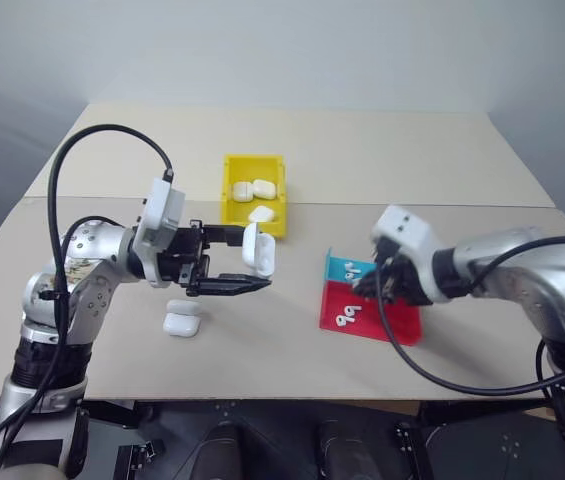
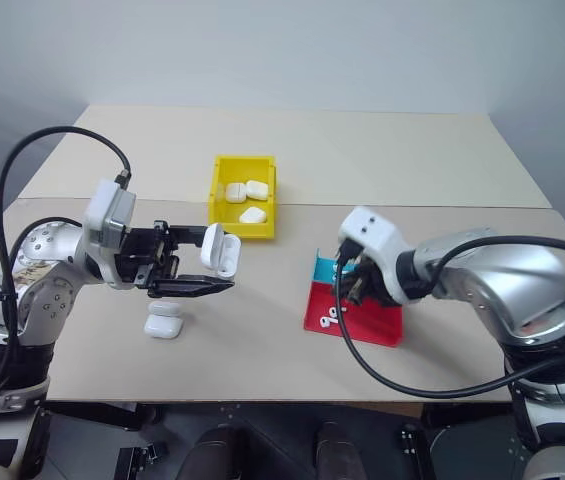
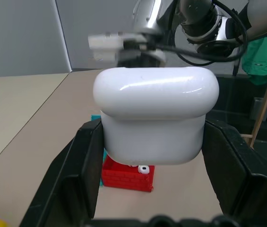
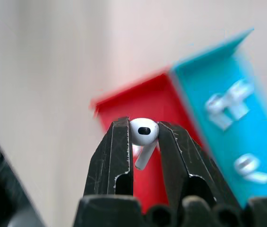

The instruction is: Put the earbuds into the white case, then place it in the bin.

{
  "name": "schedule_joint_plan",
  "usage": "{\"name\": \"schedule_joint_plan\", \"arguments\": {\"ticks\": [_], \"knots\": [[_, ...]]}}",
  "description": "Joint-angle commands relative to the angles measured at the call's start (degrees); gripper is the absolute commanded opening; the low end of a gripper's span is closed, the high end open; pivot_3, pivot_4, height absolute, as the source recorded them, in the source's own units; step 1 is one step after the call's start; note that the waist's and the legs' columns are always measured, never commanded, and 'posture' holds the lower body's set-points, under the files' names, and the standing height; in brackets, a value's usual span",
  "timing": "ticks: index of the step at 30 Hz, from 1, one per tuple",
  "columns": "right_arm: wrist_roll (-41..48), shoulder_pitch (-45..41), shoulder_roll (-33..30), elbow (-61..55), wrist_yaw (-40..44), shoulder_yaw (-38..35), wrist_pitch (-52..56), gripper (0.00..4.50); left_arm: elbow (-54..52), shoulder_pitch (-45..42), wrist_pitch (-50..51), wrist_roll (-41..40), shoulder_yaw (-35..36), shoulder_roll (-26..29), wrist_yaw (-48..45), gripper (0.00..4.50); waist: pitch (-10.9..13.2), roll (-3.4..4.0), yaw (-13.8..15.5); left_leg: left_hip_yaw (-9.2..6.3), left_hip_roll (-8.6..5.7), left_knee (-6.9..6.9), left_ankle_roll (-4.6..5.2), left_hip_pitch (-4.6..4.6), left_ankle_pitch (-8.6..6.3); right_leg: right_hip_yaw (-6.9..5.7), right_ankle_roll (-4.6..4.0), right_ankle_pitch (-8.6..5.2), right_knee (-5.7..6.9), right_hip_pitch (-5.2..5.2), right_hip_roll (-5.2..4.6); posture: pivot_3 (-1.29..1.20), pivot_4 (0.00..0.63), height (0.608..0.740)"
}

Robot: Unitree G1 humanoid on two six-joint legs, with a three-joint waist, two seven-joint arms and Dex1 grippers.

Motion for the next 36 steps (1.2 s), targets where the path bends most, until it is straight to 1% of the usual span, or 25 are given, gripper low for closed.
{"name": "schedule_joint_plan", "arguments": {"ticks": [1,4,6,9,11,17,20,26,32,36], "knots": [[1.3,1.9,5.9,-4.4,-3.5,-11.9,-11.7,0.61,1.3,-3.9,0.2,-0.8,-0.6,-0.8,-0.7,2.78,0.0,0.00,-0.1,0.00,0.00,0.01,0.00,-0.07,0.00,0.00,0.01,0.01,-0.02,-0.04,0.00,0.00,0.150,0.740],[6.2,1.0,14.3,-5.1,-7.3,-18.1,-16.7,0.61,4.4,-6.7,-0.4,-0.3,-1.7,-2.4,-1.7,2.78,0.0,0.00,-0.3,-0.03,-0.02,0.05,0.00,-0.15,0.00,-0.01,0.08,0.06,-0.08,-0.05,-0.01,0.00,0.150,0.740],[8.9,0.3,17.2,-5.7,-8.8,-19.6,-18.6,0.61,5.8,-7.9,-0.4,-0.2,-2.0,-3.6,-1.6,2.78,0.0,0.01,-0.4,-0.03,-0.01,0.04,0.00,-0.13,0.00,-0.01,0.08,0.06,-0.08,-0.04,0.00,0.00,0.150,0.740],[13.8,-2.2,21.6,-6.3,-12.6,-20.3,-20.9,0.61,7.4,-9.6,0.2,-0.6,-2.9,-6.9,-0.6,2.78,0.0,0.02,-0.4,-0.03,0.00,0.03,0.00,-0.14,0.00,-0.02,0.08,0.06,-0.08,-0.05,0.00,0.00,0.150,0.740],[16.2,-2.2,22.4,-6.6,-13.1,-19.8,-22.0,0.61,8.1,-10.4,-0.1,-0.4,-3.3,-8.9,-0.1,2.78,0.0,0.02,-0.3,-0.03,0.00,0.04,0.00,-0.15,0.00,-0.02,0.08,0.06,-0.08,-0.05,-0.01,0.00,0.150,0.740],[19.0,-1.2,22.3,-7.0,-14.3,-16.9,-25.5,0.61,9.4,-13.0,1.2,-0.7,-3.6,-13.1,2.4,2.78,0.0,0.02,-0.3,-0.05,-0.01,0.04,0.00,-0.18,0.00,-0.04,0.08,0.06,-0.12,-0.04,-0.02,0.00,0.150,0.740],[20.2,-0.3,21.5,-7.2,-14.4,-16.4,-26.8,0.61,8.7,-13.5,2.3,-0.7,-3.8,-14.0,3.7,2.78,0.0,0.02,-0.3,-0.06,-0.01,0.03,0.00,-0.17,0.00,-0.03,0.08,0.06,-0.12,-0.04,-0.01,0.00,0.150,0.740],[22.9,0.8,18.8,-7.7,-14.9,-16.6,-28.6,0.61,5.3,-13.3,6.3,-2.1,-3.5,-14.5,6.7,2.78,0.0,0.02,-0.3,-0.07,-0.01,0.03,0.00,-0.18,0.00,-0.03,0.08,0.06,-0.13,-0.04,-0.01,0.00,0.150,0.740],[26.3,2.1,15.1,-9.0,-15.0,-16.6,-29.4,0.61,0.5,-12.5,10.2,-5.7,-2.6,-14.1,8.9,2.78,0.0,0.02,-0.3,-0.08,-0.01,0.03,0.00,-0.18,0.00,-0.03,0.08,0.06,-0.13,-0.04,-0.02,0.00,0.150,0.740],[28.4,2.9,13.0,-9.3,-15.7,-16.9,-30.0,0.61,-0.7,-12.3,12.0,-7.7,-1.8,-14.0,10.0,2.78,0.0,0.02,-0.3,-0.08,-0.01,0.04,0.00,-0.17,0.00,-0.03,0.08,0.06,-0.14,-0.02,-0.02,0.00,0.150,0.740]]}}
